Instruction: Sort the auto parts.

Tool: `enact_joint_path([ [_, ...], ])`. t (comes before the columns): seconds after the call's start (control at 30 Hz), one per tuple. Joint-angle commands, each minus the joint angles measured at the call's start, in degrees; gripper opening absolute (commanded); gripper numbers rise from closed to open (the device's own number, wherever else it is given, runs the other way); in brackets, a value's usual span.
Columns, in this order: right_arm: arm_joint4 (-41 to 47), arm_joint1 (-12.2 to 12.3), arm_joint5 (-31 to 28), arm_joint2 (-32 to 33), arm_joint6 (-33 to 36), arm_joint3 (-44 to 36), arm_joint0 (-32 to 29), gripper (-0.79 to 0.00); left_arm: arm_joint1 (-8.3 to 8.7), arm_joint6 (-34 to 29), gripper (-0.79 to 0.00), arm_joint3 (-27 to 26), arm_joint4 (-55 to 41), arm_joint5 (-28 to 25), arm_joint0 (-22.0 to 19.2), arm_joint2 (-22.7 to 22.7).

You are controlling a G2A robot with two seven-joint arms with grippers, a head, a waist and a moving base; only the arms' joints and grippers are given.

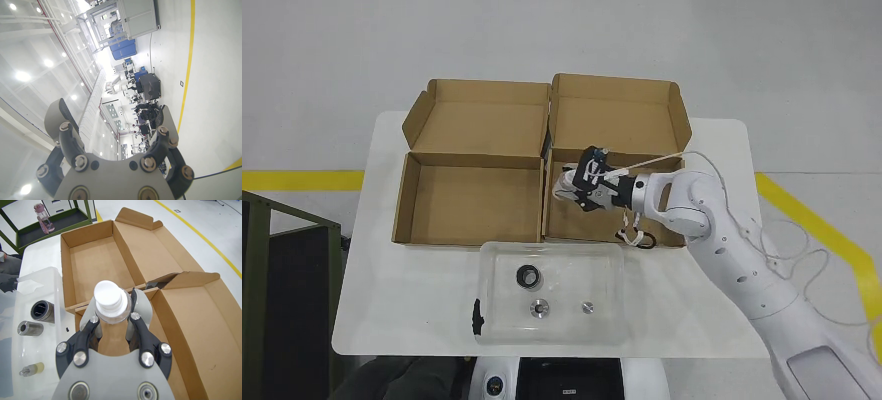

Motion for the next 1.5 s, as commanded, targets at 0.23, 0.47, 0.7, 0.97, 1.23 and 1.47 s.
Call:
enact_joint_path([
  [0.23,-2.0,-1.7,1.8,-2.8,-2.4,7.6,4.4,-0.785,0.0,0.0,0.0,0.0,0.0,0.0,0.0,0.0],
  [0.47,-2.9,-2.9,2.6,-4.7,-3.2,12.1,6.3,-0.785,0.0,0.0,0.0,0.0,0.0,0.0,0.0,0.0],
  [0.7,-4.2,-4.1,3.3,-6.5,-4.7,16.0,7.3,-0.588,0.0,0.0,0.0,0.0,0.0,0.0,0.0,0.0],
  [0.97,-5.6,-4.9,3.2,-7.2,-6.4,18.2,8.0,-0.486,0.0,0.0,0.0,0.0,0.0,0.0,0.0,0.0],
  [1.23,-6.6,-4.5,1.6,-5.4,-6.5,15.4,7.2,-0.2,0.0,0.0,0.0,0.0,0.0,0.0,0.0,0.0],
  [1.47,-8.0,-3.1,-0.4,-1.6,-4.9,8.1,5.7,-0.105,0.0,0.0,0.0,0.0,0.0,0.0,0.0,0.0],
])
